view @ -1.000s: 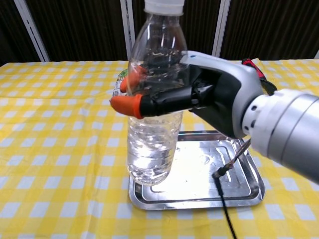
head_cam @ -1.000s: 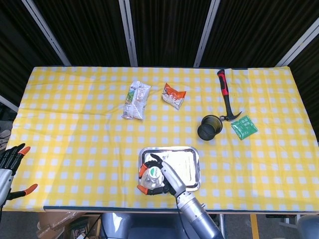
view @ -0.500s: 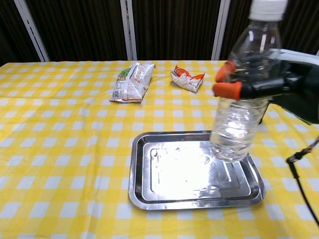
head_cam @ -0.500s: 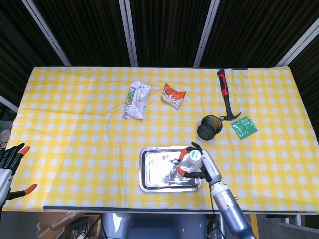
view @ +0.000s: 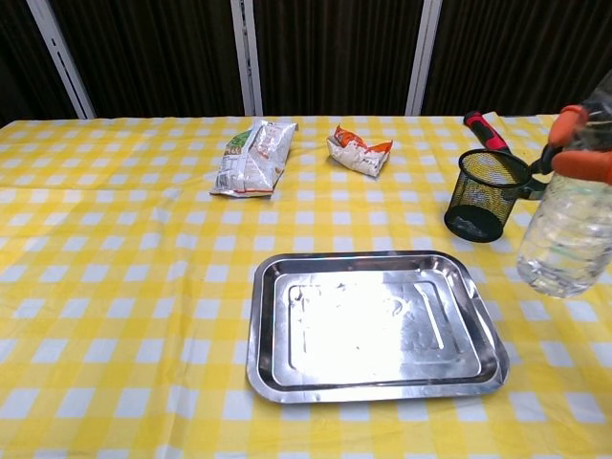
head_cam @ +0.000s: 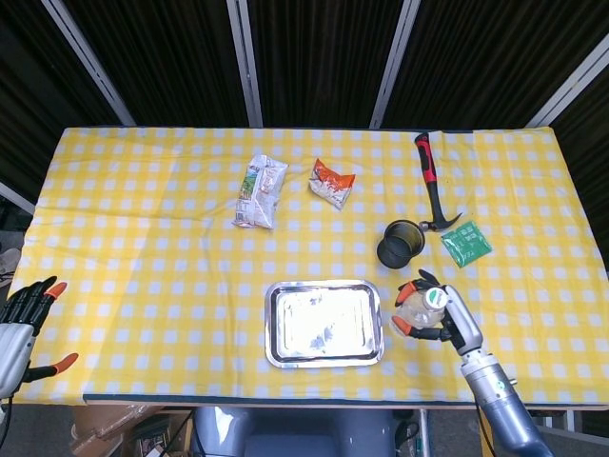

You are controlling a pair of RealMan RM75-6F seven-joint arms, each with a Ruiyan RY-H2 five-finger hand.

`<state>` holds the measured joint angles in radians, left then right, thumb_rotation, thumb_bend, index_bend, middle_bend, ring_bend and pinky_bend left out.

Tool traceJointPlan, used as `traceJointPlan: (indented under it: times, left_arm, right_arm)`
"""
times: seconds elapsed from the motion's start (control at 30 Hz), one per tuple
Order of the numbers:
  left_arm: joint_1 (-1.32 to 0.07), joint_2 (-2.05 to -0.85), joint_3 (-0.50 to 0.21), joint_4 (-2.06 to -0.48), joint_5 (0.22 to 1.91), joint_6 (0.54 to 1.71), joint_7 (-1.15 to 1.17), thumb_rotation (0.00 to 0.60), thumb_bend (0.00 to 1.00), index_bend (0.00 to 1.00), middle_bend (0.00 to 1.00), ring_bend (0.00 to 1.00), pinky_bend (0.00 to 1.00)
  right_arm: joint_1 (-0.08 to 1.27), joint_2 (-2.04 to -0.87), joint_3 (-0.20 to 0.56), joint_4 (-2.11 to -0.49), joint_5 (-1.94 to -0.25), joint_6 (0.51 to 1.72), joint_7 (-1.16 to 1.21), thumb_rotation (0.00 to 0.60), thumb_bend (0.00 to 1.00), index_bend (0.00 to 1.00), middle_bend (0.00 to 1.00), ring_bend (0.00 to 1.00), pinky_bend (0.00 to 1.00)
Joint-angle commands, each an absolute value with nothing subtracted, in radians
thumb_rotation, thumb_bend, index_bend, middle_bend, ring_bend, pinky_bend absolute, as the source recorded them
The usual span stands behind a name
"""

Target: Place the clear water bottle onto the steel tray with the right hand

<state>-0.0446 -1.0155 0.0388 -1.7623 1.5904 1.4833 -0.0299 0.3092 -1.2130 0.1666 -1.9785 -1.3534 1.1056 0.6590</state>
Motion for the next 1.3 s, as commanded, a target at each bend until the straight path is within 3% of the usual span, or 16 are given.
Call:
traceJointPlan:
  times: [0.03, 0.4, 0.6, 0.77, 1.3]
  left_arm:
    - [-0.046, -1.014, 0.039, -1.761, 1.593, 1.484, -0.037, 0.600, 0.19, 0.04, 0.00, 0.00, 0.00]
    - [-0.050, -0.998, 0.042, -1.747, 1.604, 1.484, -0.090, 0.600, 0.19, 0.04, 0.00, 0.00, 0.00]
    - [-0.048, -0.989, 0.041, -1.741, 1.605, 1.492, -0.119, 0.600, 0.19, 0.04, 0.00, 0.00, 0.00]
    - [-0.047, -0.986, 0.040, -1.737, 1.604, 1.496, -0.129, 0.600, 0.19, 0.04, 0.00, 0.00, 0.00]
    - [-0.051, -1.010, 0.044, -1.757, 1.597, 1.476, -0.051, 0.600, 0.19, 0.04, 0.00, 0.00, 0.00]
  right_arm:
    - [0.359, -1.310, 0.167, -2.000, -1.334, 1.069, 0.558, 0.600, 0.88, 0.86, 0.68, 0.32, 0.00]
    - [0.501, -1.657, 0.214, -2.047, -1.173, 1.080, 0.171, 0.600, 0.88, 0.86, 0.68, 0.32, 0.00]
    - [0.527, -1.743, 0.238, -2.033, -1.091, 1.123, 0.066, 0.600, 0.88, 0.86, 0.68, 0.32, 0.00]
    - [0.494, -1.692, 0.241, -2.028, -1.073, 1.146, 0.090, 0.600, 0.88, 0.86, 0.68, 0.32, 0.00]
    - [0.282, -1.240, 0.212, -1.949, -1.242, 1.124, 0.554, 0.600, 0.88, 0.86, 0.68, 0.32, 0.00]
